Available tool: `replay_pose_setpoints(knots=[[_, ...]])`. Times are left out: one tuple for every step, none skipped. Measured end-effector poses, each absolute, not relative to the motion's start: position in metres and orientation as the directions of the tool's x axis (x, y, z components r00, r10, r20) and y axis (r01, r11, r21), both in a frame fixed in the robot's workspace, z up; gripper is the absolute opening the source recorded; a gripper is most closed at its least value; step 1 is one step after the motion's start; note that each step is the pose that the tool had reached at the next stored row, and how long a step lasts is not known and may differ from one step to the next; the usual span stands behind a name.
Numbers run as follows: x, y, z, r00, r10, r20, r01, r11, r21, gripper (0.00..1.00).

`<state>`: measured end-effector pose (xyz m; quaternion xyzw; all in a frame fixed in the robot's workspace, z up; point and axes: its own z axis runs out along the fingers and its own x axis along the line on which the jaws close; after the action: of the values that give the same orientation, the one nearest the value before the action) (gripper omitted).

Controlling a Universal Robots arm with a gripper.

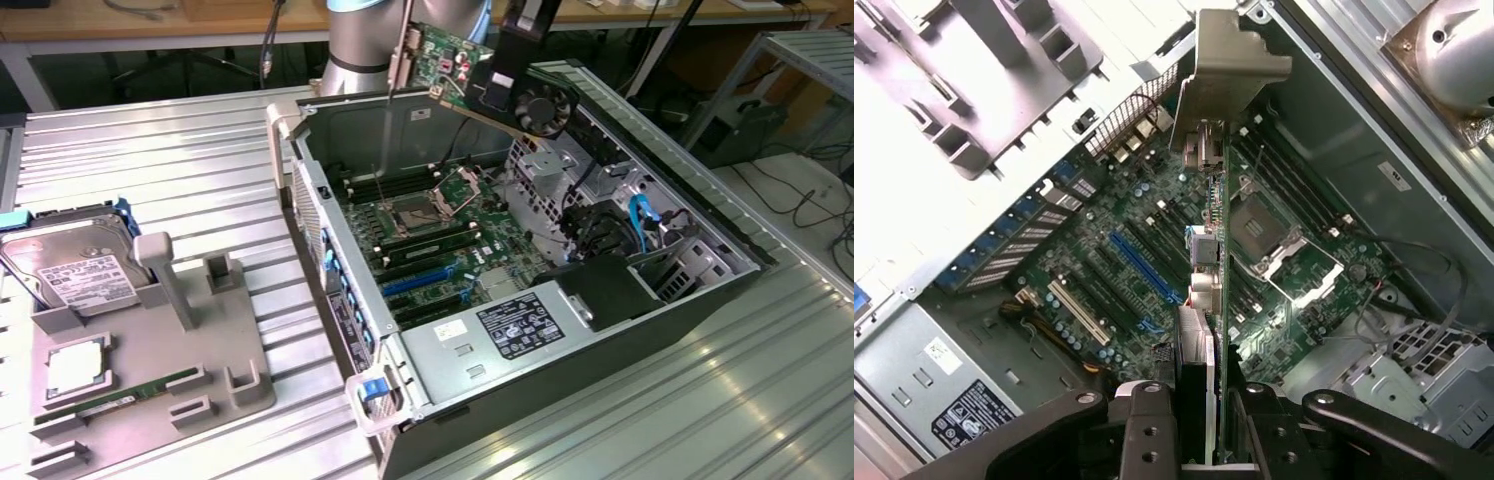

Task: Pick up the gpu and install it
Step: 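Insert the gpu into the slot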

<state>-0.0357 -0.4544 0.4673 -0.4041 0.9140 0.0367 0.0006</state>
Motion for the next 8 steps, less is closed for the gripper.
replay_pose_setpoints(knots=[[-0.0357,-0.4544,0.4673,-0.669,-0.743,-0.031,-0.743,0.666,0.067,0.27],[-0.0357,-0.4544,0.4673,-0.664,-0.747,-0.031,-0.747,0.661,0.067,0.27],[-0.0357,-0.4544,0.4673,-0.659,-0.752,-0.031,-0.752,0.656,0.067,0.27],[-0.0357,-0.4544,0.4673,-0.654,-0.756,-0.031,-0.756,0.651,0.067,0.27],[-0.0357,-0.4544,0.4673,-0.647,-0.762,-0.031,-0.762,0.644,0.067,0.27],[-0.0357,-0.4544,0.4672,-0.640,-0.768,-0.031,-0.768,0.637,0.067,0.27],[-0.0357,-0.4544,0.4673,-0.631,-0.776,-0.031,-0.776,0.628,0.067,0.27],[-0.0357,-0.4544,0.4673,-0.624,-0.781,-0.031,-0.780,0.622,0.067,0.27]])
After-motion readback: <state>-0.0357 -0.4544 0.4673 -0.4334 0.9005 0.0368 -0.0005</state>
